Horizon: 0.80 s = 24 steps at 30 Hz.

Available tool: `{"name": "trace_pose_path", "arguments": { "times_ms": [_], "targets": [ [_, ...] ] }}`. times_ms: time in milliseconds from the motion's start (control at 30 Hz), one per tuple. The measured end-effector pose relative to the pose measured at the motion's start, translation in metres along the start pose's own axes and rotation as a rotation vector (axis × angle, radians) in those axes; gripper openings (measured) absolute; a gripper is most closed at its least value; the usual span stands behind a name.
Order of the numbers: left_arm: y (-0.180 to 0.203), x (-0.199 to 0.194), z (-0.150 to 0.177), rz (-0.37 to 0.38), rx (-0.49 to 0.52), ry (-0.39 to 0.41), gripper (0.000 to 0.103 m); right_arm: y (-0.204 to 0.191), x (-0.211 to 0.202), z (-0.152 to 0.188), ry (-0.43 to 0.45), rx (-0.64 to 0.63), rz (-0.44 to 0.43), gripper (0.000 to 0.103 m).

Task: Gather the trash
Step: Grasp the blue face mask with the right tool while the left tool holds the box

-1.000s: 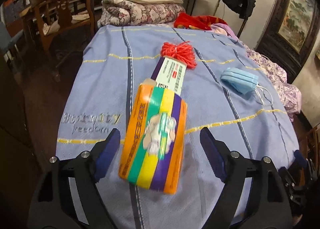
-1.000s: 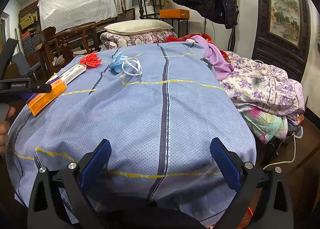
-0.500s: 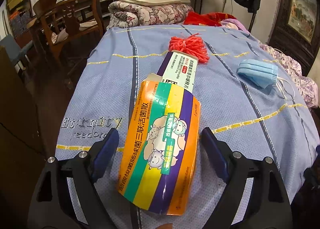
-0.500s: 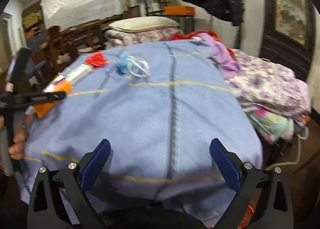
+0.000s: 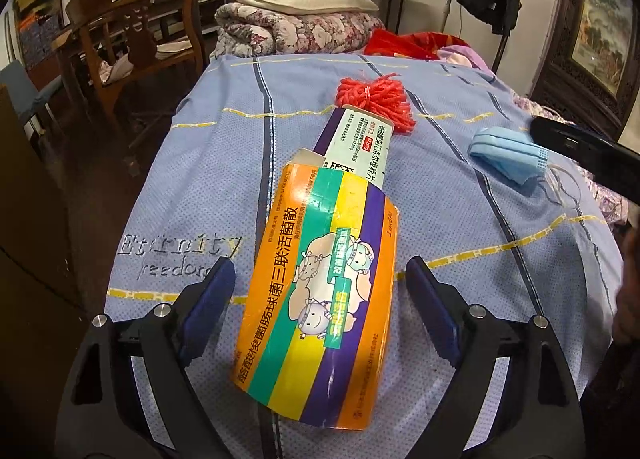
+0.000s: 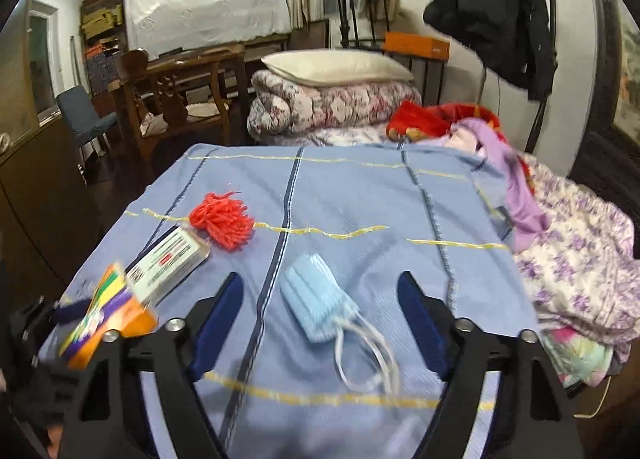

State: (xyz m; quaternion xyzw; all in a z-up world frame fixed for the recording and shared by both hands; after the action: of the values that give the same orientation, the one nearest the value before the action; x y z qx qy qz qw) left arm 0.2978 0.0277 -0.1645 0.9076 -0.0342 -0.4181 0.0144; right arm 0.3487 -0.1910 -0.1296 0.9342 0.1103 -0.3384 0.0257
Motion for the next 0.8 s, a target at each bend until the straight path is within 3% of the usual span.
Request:
{"name": "trace_pose_path", "arguments": {
  "times_ms": [67,133,167,200,267,533,733,800],
  "targets": [
    [0.000,0.000,0.000,0.002,-0.003,0.001,0.084,-0.001,0.019,-0.004,-0.059,0.015,-0.010,0.071],
    [0.000,0.000,-0.001,0.003,-0.004,0.002,0.084,-0.001,0.036,-0.001,-0.116,0.015,0.003,0.059],
    [0.000,0.000,0.000,0.003,-0.003,0.002,0.084,-0.001,0.040,0.002,-0.132,0.021,-0.002,0.037],
    [0.000,0.000,0.000,0.003,-0.003,0.002,0.084,0.001,0.040,0.005,-0.144,0.038,-0.018,0.023],
    [-0.001,0.000,-0.001,0.008,-0.007,0.004,0.084,0.002,0.034,0.008,-0.119,0.056,-0.029,0.013],
    [-0.007,-0.004,0.000,0.055,-0.041,0.018,0.084,0.015,-0.049,0.017,0.037,0.153,-0.088,0.012],
    [0.001,-0.012,0.010,0.015,-0.009,0.023,0.082,0.033,-0.089,0.041,0.026,0.189,-0.088,0.012],
    [0.001,-0.014,0.013,0.017,-0.011,0.023,0.071,0.037,-0.097,0.049,0.020,0.195,-0.078,0.012]
  ]
}}
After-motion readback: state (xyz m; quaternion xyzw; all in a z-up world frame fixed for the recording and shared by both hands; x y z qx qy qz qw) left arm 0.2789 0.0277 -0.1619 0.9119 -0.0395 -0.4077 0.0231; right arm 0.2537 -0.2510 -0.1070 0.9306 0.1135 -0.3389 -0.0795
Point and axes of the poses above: each gripper's, at about its wrist camera, not at the fingertips, and x roughly the way its jaws point, y to its right, z to its underside, the point moved 1 cm from there along x, roughly the way its jaws point, and after that the axes turned 1 degree about -x, right-handed, at the moved point
